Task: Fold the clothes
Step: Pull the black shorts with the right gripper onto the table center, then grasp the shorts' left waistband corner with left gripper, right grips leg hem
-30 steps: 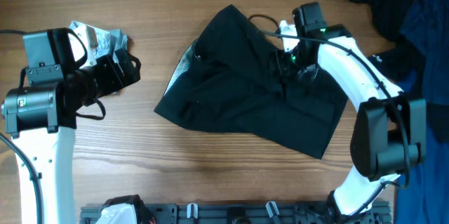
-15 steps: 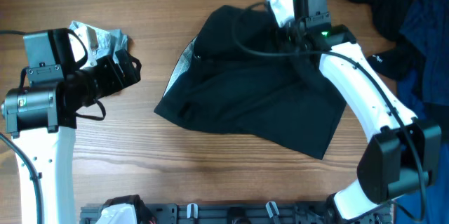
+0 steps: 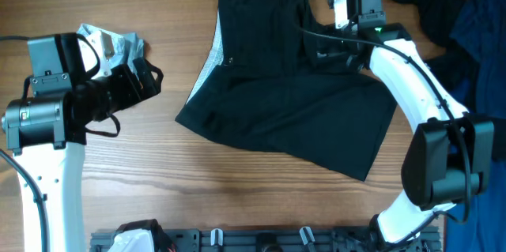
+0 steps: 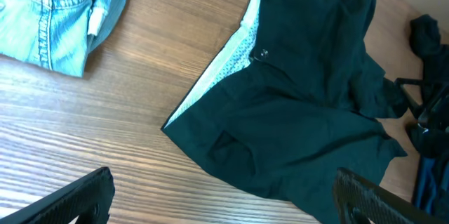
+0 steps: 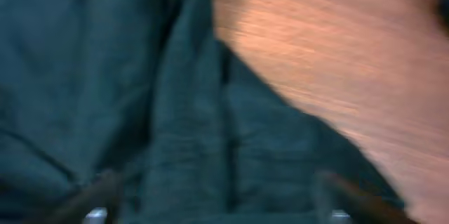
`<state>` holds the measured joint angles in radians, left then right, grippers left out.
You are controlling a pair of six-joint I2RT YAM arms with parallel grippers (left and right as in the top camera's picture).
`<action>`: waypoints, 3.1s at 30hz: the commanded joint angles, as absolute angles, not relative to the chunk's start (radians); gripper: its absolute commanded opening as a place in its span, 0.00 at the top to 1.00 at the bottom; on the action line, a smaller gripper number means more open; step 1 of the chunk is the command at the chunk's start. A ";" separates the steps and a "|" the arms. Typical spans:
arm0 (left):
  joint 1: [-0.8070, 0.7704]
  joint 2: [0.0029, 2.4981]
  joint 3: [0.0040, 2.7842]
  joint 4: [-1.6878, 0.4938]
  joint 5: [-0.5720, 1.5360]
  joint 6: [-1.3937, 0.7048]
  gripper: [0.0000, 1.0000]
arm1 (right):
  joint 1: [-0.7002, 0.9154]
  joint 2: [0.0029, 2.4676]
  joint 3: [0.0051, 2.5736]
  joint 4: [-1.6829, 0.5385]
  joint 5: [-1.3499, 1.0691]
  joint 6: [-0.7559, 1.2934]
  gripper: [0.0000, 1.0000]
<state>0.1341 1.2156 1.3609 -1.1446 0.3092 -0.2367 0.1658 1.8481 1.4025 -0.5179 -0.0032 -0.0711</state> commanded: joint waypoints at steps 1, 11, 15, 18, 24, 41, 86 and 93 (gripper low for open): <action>0.138 1.216 1.378 -1.133 0.325 -0.216 0.00 | 0.172 1.913 1.363 -0.534 -0.118 0.080 0.20; 0.138 1.216 1.378 -1.134 0.325 -0.216 0.00 | 0.189 1.995 1.336 -0.527 -0.096 0.077 0.81; 0.138 1.216 1.378 -1.133 0.325 -0.216 0.00 | 0.189 1.857 1.338 -0.516 -0.002 0.038 0.96; 0.138 1.216 1.378 -1.128 0.325 -0.216 0.00 | 0.166 1.758 1.338 -0.391 0.212 -0.042 0.96; 0.138 1.216 1.378 -1.138 0.325 -0.216 0.00 | -0.137 1.762 1.364 -0.097 0.088 0.068 0.00; -0.056 1.399 1.367 -1.077 0.234 -0.064 0.22 | -0.161 1.495 1.364 -0.520 -0.550 0.157 0.00; -0.009 1.868 1.005 -0.726 0.216 -0.381 0.95 | -0.161 1.258 0.536 -0.992 -0.387 0.644 0.69; -0.009 1.868 1.005 -0.729 0.220 -0.378 0.93 | -0.161 1.258 0.495 -0.905 -0.332 0.630 0.24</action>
